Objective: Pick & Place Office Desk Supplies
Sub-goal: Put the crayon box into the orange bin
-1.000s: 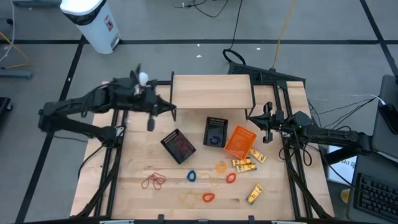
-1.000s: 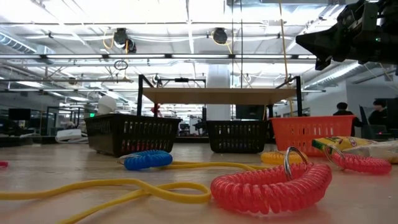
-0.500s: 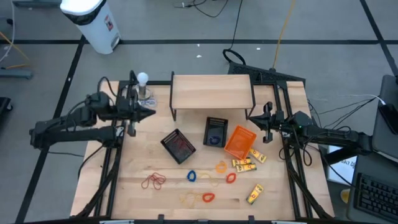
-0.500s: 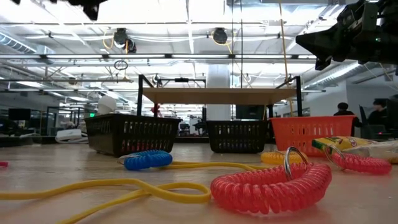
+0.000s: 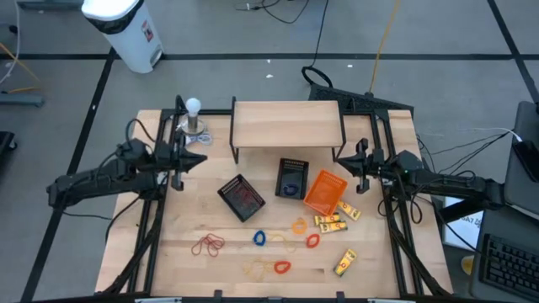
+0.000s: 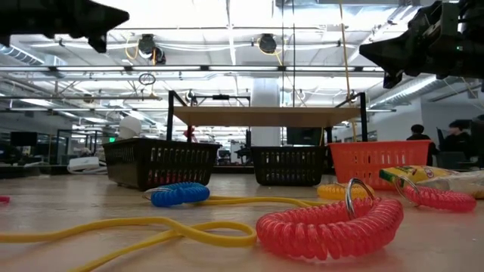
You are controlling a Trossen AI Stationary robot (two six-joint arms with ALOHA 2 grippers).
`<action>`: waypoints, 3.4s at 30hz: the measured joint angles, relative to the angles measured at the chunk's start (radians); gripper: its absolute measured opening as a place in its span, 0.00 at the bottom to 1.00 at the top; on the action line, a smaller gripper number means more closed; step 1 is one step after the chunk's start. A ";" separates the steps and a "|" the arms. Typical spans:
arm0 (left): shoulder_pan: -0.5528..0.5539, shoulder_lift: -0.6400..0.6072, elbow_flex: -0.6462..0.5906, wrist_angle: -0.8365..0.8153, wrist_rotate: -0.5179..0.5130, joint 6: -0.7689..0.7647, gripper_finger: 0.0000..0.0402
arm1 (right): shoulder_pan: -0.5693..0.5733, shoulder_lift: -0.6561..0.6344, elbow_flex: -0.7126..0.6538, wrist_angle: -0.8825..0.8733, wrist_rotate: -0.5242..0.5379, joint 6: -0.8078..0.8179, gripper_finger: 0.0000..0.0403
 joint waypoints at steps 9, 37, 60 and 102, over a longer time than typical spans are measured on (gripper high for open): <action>-0.013 -0.048 -0.135 0.034 -0.028 -0.001 0.00 | 0.000 0.003 0.000 -0.036 -0.001 0.026 0.01; -0.013 -0.045 -0.289 0.141 -0.025 -0.071 0.01 | 0.052 0.126 0.558 -0.697 -0.028 0.135 0.01; -0.013 -0.044 -0.289 0.092 -0.028 -0.084 0.02 | 0.303 0.528 0.796 -1.611 0.017 0.547 0.57; -0.013 -0.044 -0.288 0.070 -0.030 -0.092 0.01 | 0.644 1.029 0.549 -1.205 0.099 0.834 0.57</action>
